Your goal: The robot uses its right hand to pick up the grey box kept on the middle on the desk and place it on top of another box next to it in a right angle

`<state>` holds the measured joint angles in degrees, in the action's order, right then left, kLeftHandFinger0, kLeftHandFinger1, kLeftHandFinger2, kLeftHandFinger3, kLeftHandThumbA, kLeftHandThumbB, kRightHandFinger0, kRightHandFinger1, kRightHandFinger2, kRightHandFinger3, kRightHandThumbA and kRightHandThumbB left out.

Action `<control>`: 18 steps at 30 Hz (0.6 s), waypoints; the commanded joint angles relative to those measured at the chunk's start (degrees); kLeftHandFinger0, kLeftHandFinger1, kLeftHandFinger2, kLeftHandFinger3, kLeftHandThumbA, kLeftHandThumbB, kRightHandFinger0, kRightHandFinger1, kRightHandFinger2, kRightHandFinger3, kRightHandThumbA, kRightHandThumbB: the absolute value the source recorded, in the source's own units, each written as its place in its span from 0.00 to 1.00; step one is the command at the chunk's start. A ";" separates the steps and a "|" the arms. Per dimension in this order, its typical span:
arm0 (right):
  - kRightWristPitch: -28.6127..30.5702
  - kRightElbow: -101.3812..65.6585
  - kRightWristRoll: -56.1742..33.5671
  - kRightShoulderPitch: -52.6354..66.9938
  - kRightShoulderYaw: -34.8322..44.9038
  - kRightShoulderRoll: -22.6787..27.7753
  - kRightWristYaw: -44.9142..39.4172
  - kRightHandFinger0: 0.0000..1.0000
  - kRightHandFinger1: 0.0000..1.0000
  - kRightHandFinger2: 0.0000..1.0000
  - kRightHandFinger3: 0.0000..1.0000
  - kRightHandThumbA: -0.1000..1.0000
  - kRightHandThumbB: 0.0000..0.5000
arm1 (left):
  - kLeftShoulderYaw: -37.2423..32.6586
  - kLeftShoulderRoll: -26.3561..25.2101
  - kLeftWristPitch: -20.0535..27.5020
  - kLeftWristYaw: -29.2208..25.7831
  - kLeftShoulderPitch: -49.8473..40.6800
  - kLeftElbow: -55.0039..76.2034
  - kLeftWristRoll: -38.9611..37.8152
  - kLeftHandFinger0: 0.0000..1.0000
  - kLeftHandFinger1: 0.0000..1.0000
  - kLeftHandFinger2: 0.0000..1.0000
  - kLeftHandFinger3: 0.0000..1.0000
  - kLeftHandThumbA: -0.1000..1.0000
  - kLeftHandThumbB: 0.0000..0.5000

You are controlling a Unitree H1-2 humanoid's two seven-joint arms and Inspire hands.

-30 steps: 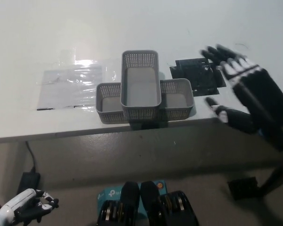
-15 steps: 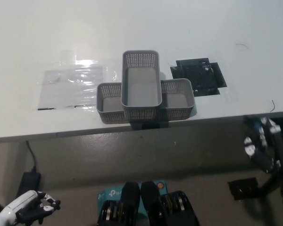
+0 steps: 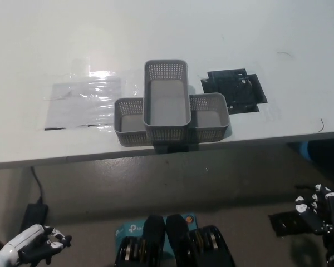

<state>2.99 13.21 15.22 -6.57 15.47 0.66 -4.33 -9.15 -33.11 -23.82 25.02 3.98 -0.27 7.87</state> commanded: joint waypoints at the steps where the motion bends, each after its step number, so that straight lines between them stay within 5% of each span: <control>1: -1.21 -0.52 1.59 -0.73 -3.78 3.25 0.85 0.00 0.07 0.19 0.54 0.50 0.20 | 0.76 -1.09 0.60 -0.86 0.50 1.17 0.91 0.17 0.08 0.22 0.53 0.62 0.26; 18: -2.09 -1.23 4.63 -0.11 -14.24 9.75 2.26 0.00 0.03 0.16 0.47 0.44 0.15 | 1.25 -0.48 0.64 -1.08 0.16 1.20 0.49 0.13 0.05 0.20 0.50 0.63 0.26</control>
<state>1.02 13.24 19.17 -6.46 1.72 9.25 -4.02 -8.96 -33.06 -23.85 24.99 3.97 -0.07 8.03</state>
